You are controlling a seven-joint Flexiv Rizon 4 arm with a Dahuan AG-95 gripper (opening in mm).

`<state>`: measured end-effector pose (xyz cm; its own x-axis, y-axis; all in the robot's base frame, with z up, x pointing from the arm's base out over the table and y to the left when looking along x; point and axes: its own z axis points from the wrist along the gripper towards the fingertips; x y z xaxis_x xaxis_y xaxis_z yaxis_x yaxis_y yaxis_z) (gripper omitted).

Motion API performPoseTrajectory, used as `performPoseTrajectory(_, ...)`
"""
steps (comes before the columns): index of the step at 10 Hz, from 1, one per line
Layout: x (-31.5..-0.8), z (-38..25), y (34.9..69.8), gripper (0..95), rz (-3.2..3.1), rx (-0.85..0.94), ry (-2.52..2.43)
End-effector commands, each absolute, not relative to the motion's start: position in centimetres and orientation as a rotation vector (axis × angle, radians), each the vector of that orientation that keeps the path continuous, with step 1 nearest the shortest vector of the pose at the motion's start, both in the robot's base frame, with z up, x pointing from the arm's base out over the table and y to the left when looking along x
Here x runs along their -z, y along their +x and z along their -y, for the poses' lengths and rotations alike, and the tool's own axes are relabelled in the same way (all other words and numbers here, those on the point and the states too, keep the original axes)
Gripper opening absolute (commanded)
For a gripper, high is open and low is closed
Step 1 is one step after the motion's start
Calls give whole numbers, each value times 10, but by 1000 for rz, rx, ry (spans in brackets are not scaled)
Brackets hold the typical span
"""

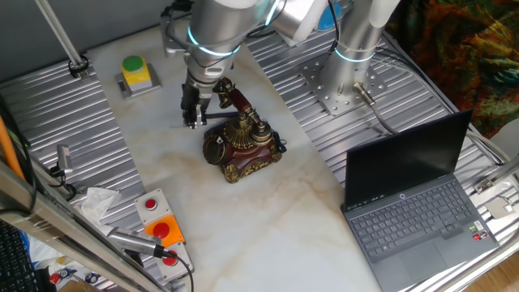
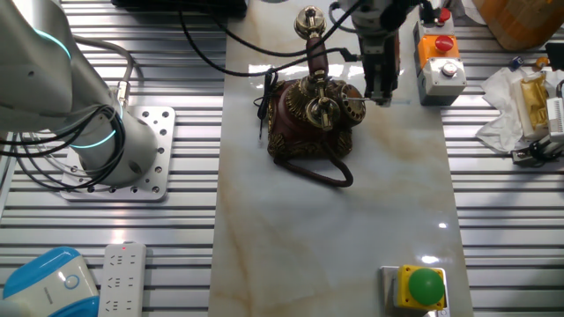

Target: Dial a number on an old rotary phone

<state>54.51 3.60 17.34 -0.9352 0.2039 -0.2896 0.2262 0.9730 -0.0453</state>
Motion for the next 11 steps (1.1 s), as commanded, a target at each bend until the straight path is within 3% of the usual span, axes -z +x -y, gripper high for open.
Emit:
performPoseTrajectory(1,-171,-37,544,0,-2849,102,287)
performPoseTrajectory(5,-150,-50,554,0,-2843,102,287)
performPoseTrajectory(11,-143,-61,567,0,-2826,129,307)
